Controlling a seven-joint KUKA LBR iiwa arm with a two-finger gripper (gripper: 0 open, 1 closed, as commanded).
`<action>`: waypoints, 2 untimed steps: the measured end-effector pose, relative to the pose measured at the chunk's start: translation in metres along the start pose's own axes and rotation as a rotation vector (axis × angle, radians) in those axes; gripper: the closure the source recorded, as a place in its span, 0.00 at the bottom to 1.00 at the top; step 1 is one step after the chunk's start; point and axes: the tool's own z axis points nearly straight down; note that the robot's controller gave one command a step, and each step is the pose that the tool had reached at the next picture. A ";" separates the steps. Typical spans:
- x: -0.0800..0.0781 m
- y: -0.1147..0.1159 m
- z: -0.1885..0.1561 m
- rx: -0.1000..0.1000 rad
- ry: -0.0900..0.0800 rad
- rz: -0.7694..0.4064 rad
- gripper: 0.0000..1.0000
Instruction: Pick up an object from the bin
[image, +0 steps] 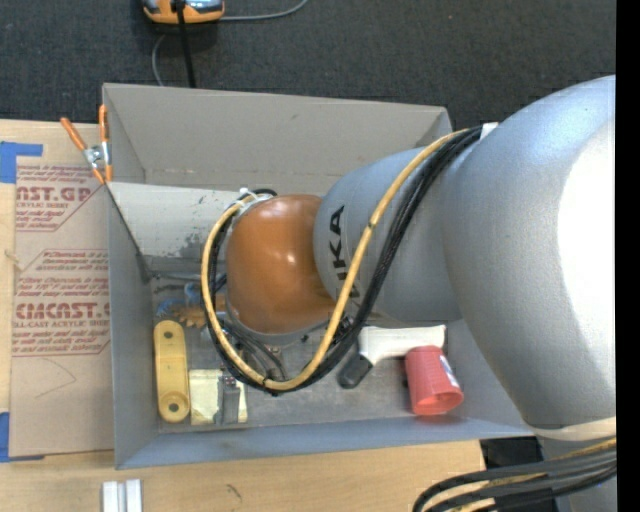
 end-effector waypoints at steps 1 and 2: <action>0.003 -0.005 -0.015 0.001 -0.002 -0.283 0.00; 0.002 -0.010 0.048 -0.001 -0.005 -0.125 0.00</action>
Offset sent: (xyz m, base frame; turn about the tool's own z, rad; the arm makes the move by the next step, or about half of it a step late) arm -0.0016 -0.0124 -0.0613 -0.1133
